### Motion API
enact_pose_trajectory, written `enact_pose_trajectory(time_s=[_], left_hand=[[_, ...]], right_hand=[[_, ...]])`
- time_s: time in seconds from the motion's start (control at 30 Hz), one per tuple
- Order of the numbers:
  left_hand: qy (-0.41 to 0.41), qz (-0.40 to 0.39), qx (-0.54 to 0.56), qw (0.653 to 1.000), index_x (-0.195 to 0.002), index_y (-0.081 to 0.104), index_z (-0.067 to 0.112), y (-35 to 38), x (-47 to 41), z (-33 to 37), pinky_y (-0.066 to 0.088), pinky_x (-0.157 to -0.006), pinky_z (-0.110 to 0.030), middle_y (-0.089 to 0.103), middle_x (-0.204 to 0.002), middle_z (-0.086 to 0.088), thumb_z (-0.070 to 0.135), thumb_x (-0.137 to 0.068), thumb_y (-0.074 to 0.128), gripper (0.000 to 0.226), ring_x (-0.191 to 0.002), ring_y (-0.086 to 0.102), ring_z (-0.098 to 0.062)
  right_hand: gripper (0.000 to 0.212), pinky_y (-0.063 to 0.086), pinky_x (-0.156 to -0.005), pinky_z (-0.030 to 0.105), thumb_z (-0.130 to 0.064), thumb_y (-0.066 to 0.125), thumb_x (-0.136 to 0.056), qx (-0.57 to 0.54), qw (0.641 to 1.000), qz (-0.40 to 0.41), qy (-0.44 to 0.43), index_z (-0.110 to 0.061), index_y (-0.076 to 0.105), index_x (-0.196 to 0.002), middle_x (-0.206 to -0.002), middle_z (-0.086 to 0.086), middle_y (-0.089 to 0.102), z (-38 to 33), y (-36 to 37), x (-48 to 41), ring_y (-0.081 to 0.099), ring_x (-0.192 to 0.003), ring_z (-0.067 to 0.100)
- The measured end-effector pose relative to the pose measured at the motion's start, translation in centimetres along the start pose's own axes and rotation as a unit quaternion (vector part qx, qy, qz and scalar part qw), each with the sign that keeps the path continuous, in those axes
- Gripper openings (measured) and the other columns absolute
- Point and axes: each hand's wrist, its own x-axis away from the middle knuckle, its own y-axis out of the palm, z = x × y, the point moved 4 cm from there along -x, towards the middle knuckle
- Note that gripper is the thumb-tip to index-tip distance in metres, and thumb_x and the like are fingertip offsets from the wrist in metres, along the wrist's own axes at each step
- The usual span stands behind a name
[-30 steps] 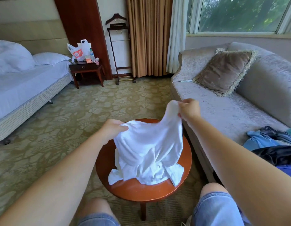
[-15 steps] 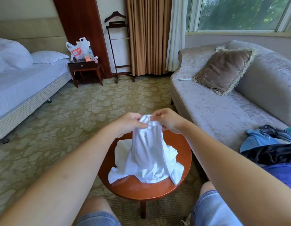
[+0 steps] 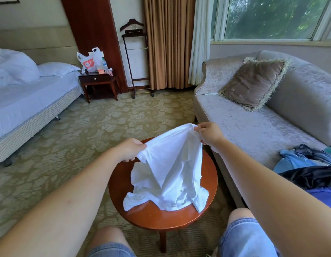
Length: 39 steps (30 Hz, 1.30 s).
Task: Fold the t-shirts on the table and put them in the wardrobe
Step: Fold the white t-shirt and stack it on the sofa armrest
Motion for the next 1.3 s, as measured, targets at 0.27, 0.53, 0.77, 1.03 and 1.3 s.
enact_pose_trajectory(time_s=[0.27,0.53,0.77,1.03,1.3], left_hand=[[0.009,0.074,0.3,0.951,-0.105,0.063,0.003,-0.7,1.1,2.3,0.052,-0.048,-0.016,0.062,-0.088,-0.014,0.001,-0.092,0.062,0.013,-0.05,0.067,-0.01],[0.004,0.091,0.398,0.913,-0.123,0.052,0.001,-0.3,1.5,2.7,0.056,-0.081,-0.031,0.049,-0.136,-0.016,0.019,-0.097,0.06,0.033,-0.087,0.071,-0.026],[0.005,0.17,0.317,0.933,-0.091,0.066,0.001,-1.0,0.7,1.9,0.057,-0.068,-0.021,0.063,-0.111,-0.019,-0.012,-0.087,0.062,0.014,-0.075,0.064,-0.018],[-0.025,0.101,0.192,0.976,-0.081,0.065,-0.001,-1.4,2.6,1.2,0.058,-0.057,-0.021,0.06,-0.084,-0.012,-0.014,-0.085,0.061,0.014,-0.079,0.064,-0.024],[-0.014,0.079,0.189,0.979,-0.109,0.067,-0.002,-3.2,3.6,-0.8,0.053,-0.081,-0.022,0.058,-0.128,-0.021,-0.014,-0.085,0.063,0.028,-0.107,0.063,-0.026]], right_hand=[[0.028,0.028,-0.054,0.029,-0.012,0.056,-0.093,-0.013,0.999,0.009,-0.03,-0.01,0.047,-0.067,-0.061,0.006,0.034,-2.2,-0.7,1.3,0.035,-0.05,0.019],[0.029,0.035,-0.057,0.032,-0.014,0.056,-0.094,-0.028,0.999,0.015,-0.031,0.014,0.058,-0.086,-0.068,0.01,0.045,-2.4,-1.3,1.6,0.044,-0.057,0.021],[0.018,0.029,-0.05,0.028,-0.011,0.056,-0.093,-0.005,1.0,-0.006,-0.025,-0.001,0.063,-0.08,-0.066,0.01,0.042,-1.1,-1.5,1.6,0.037,-0.05,0.019],[0.019,0.023,-0.04,0.021,-0.012,0.059,-0.096,0.002,0.996,-0.091,0.02,0.003,0.067,-0.089,-0.058,0.005,0.039,-0.3,-2.0,3.6,0.028,-0.042,0.013],[0.024,0.038,-0.051,0.022,0.0,0.062,-0.089,0.104,0.974,-0.172,0.107,-0.006,0.056,-0.068,-0.065,0.007,0.047,1.1,-2.1,4.7,0.042,-0.054,0.016]])
